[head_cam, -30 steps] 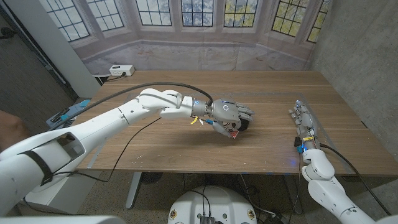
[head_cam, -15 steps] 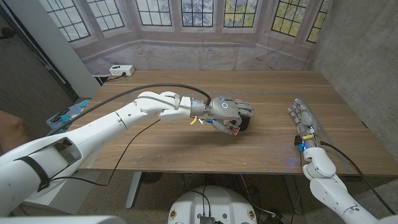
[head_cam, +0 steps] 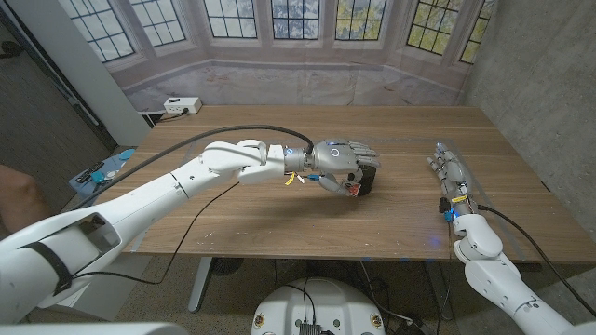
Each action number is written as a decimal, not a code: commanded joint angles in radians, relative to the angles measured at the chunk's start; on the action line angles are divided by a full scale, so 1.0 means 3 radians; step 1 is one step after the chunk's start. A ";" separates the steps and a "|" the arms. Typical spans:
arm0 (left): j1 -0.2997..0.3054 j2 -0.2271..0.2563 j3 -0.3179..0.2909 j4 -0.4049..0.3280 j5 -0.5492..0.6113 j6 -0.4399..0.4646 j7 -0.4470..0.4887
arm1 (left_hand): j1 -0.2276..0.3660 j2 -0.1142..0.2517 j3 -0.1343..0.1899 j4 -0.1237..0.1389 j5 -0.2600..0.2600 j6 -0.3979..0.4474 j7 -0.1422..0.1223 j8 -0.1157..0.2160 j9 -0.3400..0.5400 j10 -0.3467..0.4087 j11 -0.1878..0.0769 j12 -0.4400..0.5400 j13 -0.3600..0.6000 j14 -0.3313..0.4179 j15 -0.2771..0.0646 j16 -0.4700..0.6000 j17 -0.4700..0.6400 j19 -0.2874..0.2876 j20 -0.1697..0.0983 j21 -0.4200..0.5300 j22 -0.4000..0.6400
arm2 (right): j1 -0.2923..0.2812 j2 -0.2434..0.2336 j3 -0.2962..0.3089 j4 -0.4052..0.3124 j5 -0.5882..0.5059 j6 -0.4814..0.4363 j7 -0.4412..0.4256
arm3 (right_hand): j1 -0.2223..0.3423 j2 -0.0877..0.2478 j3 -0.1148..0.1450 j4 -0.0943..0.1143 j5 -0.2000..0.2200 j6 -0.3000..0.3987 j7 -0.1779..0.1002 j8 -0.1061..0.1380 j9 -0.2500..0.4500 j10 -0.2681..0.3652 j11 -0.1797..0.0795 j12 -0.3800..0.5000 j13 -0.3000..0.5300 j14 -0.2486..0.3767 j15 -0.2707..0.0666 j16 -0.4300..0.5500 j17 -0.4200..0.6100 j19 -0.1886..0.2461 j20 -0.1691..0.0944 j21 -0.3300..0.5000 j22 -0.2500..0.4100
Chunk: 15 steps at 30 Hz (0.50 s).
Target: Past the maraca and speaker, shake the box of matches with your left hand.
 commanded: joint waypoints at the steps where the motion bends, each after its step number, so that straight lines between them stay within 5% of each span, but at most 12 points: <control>1: 0.0073 -0.0019 -0.0053 0.0035 -0.0056 0.0151 0.0110 | 0.0040 0.0063 -0.0018 -0.0009 0.0010 0.0009 0.0001 -0.0010 0.0018 0.0029 -0.0017 -0.0013 0.0009 0.0040 -0.0001 -0.0004 0.0007 0.0025 -0.0006 -0.0010 0.0012 | 0.0090 -0.0047 -0.0052 -0.0010 -0.0031 -0.0097 0.0027 | 0.0027 0.0002 0.0019 -0.0005 -0.0001 0.0036 0.0004 0.0011 0.0007 0.0020 -0.0005 0.0007 0.0015 0.0028 0.0013 0.0015 0.0006 0.0033 -0.0078 0.0010 0.0012; 15: 0.0091 -0.0087 -0.0088 0.0139 -0.0143 0.0349 0.0281 | 0.0043 0.0069 -0.0025 -0.0009 0.0010 0.0016 -0.0001 -0.0009 0.0020 0.0042 -0.0015 -0.0021 0.0010 0.0050 -0.0003 -0.0006 0.0007 0.0024 -0.0005 -0.0013 0.0012 | 0.0180 -0.0128 -0.0091 -0.0046 -0.0067 -0.0235 0.0029 | 0.0029 0.0001 0.0020 -0.0006 -0.0001 0.0037 0.0007 0.0011 0.0007 0.0020 0.0000 0.0007 0.0015 0.0030 0.0014 0.0016 0.0005 0.0030 -0.0076 0.0008 0.0012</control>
